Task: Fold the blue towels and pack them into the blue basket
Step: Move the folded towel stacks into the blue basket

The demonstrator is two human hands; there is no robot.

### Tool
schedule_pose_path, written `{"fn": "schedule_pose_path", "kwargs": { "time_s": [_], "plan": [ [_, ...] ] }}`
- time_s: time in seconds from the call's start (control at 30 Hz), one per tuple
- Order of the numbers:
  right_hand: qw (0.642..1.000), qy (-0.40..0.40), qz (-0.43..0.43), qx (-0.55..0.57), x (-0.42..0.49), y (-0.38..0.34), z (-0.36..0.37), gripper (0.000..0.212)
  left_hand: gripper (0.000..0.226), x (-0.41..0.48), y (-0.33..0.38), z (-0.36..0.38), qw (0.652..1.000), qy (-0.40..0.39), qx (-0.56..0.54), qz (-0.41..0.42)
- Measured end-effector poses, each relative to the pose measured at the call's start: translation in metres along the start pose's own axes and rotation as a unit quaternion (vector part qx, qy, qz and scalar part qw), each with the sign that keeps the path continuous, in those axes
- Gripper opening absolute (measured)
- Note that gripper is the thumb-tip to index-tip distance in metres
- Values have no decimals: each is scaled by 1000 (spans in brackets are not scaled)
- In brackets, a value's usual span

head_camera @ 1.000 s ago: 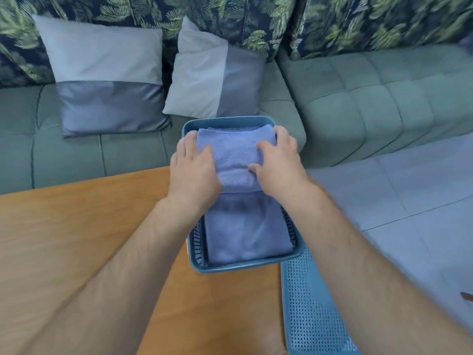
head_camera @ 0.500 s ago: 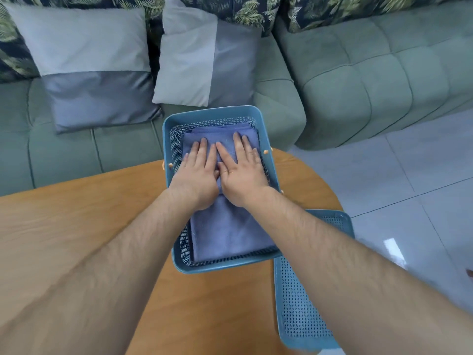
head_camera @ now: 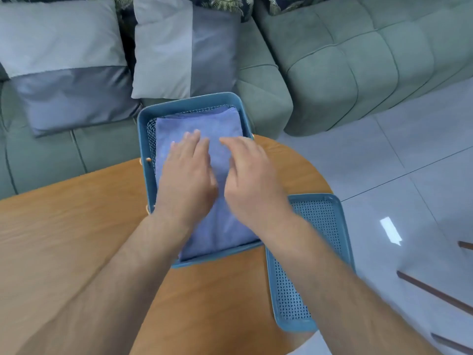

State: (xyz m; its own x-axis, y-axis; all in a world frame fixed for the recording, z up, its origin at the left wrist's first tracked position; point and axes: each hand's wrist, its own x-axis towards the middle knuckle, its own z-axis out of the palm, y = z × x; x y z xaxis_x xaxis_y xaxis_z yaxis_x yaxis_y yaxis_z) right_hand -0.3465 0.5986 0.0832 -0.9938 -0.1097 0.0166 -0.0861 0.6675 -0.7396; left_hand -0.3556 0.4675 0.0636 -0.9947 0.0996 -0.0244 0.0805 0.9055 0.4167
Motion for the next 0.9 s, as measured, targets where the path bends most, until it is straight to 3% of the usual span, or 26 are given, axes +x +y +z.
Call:
{"fn": "schedule_pose_path", "kwargs": {
  "time_s": [0.1, 0.27, 0.47, 0.6, 0.73, 0.9],
  "plan": [
    [997, 61, 13, -50, -50, 30, -28, 40, 41, -36, 56, 3, 989, 59, -91, 97],
    [986, 39, 91, -133, -118, 102, -53, 29, 43, -83, 125, 55, 969, -59, -155, 180],
    [951, -26, 238, -196, -182, 189, -57, 53, 48, -128, 122, 147, 974, -206, -90, 37],
    [917, -88, 310, -236, -208, 221, -48, 73, 68, -142, 112, 176, 937, -330, -1, -115],
    [890, -118, 397, -193, -218, 239, -39, 95, 70, -149, 114, 195, 935, -331, 32, -123],
    [891, -70, 425, -143, -221, 242, -38, 103, 72, -149, 124, 206, 949, -283, 2, -139]
  ]
}}
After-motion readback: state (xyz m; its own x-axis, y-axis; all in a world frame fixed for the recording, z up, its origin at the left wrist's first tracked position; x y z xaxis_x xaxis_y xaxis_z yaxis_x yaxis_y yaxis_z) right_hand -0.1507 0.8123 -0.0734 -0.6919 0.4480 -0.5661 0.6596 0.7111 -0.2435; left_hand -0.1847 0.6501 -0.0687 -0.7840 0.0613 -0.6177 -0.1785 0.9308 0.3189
